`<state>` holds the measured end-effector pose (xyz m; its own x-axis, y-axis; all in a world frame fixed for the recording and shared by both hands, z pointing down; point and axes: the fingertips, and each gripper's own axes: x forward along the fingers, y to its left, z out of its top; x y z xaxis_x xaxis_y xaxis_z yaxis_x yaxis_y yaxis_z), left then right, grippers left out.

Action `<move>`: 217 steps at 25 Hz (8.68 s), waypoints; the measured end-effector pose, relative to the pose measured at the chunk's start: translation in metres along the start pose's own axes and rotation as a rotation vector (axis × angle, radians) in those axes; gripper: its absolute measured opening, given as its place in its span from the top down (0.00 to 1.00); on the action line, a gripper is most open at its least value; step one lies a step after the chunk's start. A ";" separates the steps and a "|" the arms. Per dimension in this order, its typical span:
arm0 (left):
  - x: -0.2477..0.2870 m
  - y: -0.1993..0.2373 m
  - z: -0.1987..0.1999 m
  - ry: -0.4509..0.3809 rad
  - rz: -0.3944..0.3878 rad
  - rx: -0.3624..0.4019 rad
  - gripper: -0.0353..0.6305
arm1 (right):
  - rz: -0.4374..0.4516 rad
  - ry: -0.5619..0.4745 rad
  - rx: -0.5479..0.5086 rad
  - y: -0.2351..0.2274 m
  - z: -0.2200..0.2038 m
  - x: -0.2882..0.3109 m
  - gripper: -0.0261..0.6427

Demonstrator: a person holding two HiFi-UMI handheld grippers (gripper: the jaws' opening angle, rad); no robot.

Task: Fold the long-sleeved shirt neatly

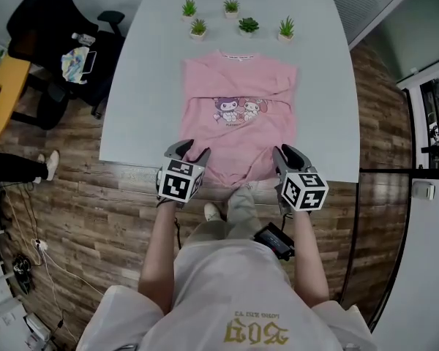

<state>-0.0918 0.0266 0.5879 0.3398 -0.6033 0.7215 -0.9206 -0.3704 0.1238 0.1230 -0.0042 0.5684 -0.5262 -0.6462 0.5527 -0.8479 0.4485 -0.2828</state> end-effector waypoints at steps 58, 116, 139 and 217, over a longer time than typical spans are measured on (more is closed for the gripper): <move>-0.029 -0.001 -0.075 0.145 0.051 0.024 0.88 | -0.154 0.140 0.019 0.006 -0.067 -0.035 0.92; -0.118 0.052 0.056 -0.162 0.130 0.063 0.88 | -0.101 -0.224 0.072 0.022 0.062 -0.092 0.92; -0.033 0.117 0.150 -0.161 0.231 0.146 0.88 | -0.180 -0.301 -0.003 -0.029 0.160 0.003 0.92; 0.109 0.140 0.218 -0.179 0.149 -0.085 0.68 | -0.144 -0.240 0.005 -0.079 0.208 0.114 0.86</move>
<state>-0.1415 -0.2442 0.5352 0.2203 -0.7653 0.6048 -0.9735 -0.2114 0.0871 0.1164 -0.2419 0.4903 -0.3998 -0.8314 0.3859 -0.9152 0.3385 -0.2189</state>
